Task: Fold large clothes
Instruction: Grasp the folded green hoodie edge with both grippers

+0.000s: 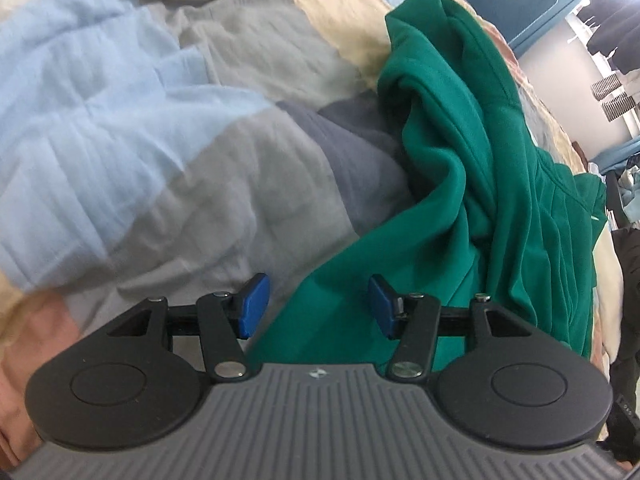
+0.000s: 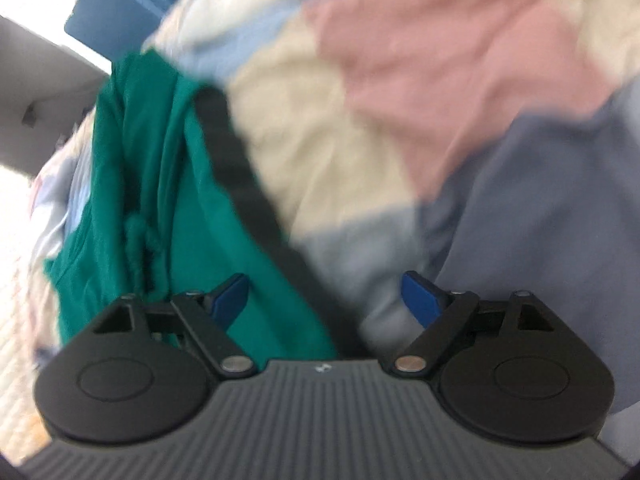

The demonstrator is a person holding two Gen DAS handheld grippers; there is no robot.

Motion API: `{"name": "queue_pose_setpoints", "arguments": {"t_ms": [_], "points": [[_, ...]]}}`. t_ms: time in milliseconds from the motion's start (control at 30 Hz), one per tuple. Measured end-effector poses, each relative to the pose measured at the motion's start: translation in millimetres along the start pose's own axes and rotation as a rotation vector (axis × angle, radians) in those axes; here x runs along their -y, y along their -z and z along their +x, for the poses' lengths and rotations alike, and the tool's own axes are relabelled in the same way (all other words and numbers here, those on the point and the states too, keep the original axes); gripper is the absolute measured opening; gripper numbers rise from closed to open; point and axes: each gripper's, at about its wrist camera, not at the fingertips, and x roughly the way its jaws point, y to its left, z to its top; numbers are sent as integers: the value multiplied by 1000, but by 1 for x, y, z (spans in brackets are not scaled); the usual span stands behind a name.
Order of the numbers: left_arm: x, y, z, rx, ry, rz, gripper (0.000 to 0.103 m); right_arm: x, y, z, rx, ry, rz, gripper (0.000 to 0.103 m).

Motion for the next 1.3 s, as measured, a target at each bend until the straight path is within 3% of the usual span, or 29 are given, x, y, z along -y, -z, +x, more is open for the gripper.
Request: {"name": "queue_pose_setpoints", "arguments": {"t_ms": [100,200,400,467,600,667,767,833,900,967,1033,1133,1200,1300], "points": [[-4,3,-1,-36,42,-31,59,-11,8,3,-44,-39,-62,93],[-13,4,-2,-70,107,-85,59,-16,19,7,-142,-191,-61,93],[-9,13,-12,-166,248,-96,59,-37,43,-2,-204,-361,-141,92],[-4,17,-14,-201,284,-69,59,-43,48,-8,-194,-355,-195,92],[3,25,-12,-210,161,-20,59,-45,53,-2,-199,-229,-212,90],[6,26,-9,-204,124,-19,59,-44,55,4,-194,-153,-209,89],[8,29,-5,-201,106,-3,59,-50,60,7,-193,-113,-260,89],[14,29,-3,-208,141,20,59,-52,62,6,-201,-130,-282,92],[11,28,-2,-216,237,19,59,-50,61,5,-224,-177,-282,92],[11,29,-9,-217,352,29,59,-46,59,3,-224,-246,-256,92],[15,30,-8,-220,389,51,59,-44,57,-1,-221,-332,-226,92],[19,33,5,-264,298,55,59,-55,66,-3,-218,-332,-298,91],[16,33,16,-280,202,5,59,-60,71,5,-230,-222,-328,85],[27,36,19,-279,175,42,60,-59,73,18,-243,-115,-329,78]]}}
